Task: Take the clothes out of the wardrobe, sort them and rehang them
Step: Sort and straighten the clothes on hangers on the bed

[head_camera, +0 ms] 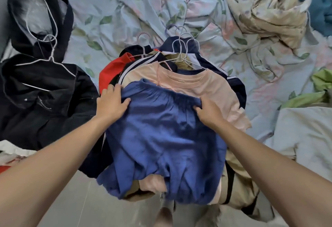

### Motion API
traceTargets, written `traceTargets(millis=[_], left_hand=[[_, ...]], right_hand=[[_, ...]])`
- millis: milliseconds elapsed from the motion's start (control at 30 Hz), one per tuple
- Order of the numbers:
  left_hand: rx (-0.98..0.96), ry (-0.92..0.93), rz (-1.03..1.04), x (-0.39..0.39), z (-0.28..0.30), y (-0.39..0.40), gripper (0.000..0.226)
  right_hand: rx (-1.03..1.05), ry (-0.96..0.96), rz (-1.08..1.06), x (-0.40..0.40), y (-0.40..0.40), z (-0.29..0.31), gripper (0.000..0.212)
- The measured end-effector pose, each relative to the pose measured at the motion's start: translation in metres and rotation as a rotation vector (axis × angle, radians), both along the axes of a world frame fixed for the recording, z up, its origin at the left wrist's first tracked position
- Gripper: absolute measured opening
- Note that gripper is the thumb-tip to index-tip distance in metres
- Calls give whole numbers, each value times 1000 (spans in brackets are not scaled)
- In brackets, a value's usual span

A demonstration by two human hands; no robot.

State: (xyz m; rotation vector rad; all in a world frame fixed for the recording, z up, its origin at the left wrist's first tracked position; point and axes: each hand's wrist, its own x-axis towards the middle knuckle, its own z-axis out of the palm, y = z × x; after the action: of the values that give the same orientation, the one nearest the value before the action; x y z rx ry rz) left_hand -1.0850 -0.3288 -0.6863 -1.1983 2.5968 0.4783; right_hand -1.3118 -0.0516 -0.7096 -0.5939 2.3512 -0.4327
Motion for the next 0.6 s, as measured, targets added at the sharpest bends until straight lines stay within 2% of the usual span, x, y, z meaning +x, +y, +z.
traceTargets(millis=[200, 267, 400, 600], left_hand=[[-52, 56, -111, 13, 17, 15, 22], [-43, 118, -146, 23, 30, 23, 21], [59, 276, -80, 55, 72, 47, 24], [-87, 300, 34, 146, 156, 77, 30]], right_hand=[[-215, 40, -78, 26, 31, 35, 16], [-293, 46, -96, 38, 38, 54, 17], [-354, 86, -92, 66, 49, 93, 17], [-422, 65, -87, 142, 55, 159, 18]])
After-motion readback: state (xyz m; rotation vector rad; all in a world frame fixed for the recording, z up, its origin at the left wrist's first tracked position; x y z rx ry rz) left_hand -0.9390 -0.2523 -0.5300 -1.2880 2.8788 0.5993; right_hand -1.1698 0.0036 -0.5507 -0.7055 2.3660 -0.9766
